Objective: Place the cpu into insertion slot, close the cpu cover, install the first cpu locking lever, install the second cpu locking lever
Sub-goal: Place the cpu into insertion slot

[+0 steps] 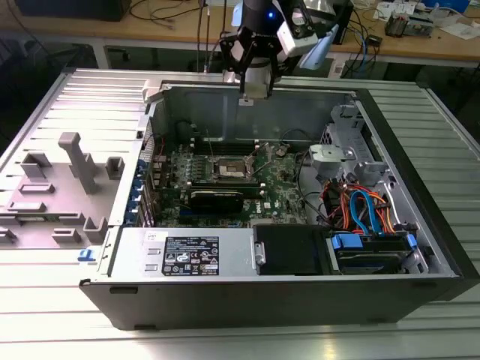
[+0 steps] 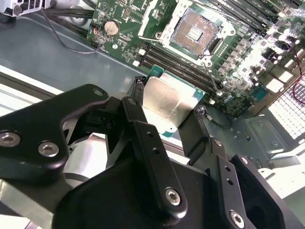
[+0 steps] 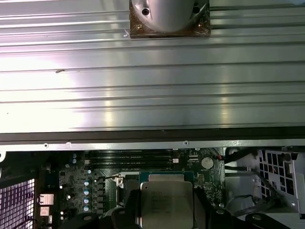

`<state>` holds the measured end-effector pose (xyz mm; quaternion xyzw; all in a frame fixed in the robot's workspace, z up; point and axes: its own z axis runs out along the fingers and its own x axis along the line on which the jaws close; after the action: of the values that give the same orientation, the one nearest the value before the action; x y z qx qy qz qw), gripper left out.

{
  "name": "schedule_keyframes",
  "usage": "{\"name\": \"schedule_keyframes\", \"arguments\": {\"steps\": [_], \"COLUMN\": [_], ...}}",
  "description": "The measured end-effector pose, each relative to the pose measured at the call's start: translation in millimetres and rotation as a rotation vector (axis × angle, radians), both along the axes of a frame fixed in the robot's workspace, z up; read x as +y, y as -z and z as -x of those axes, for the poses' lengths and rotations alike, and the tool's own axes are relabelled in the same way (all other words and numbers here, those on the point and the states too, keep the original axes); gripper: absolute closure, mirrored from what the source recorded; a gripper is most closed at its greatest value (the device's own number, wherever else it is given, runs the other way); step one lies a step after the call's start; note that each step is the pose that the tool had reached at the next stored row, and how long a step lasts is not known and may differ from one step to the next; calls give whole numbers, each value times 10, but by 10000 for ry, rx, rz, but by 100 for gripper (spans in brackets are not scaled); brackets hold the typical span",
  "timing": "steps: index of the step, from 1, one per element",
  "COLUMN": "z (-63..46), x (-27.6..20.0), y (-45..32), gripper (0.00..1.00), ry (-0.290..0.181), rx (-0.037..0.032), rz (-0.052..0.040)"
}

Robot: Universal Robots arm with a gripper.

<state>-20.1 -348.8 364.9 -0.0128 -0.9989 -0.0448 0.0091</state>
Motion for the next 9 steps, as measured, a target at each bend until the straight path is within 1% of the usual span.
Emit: {"name": "schedule_keyframes", "arguments": {"steps": [3, 9], "z": [0, 0], "x": [-21, -73], "y": [17, 81], "gripper": [46, 46], "ry": [14, 32], "rx": [2, 1], "rz": [18, 70]}}
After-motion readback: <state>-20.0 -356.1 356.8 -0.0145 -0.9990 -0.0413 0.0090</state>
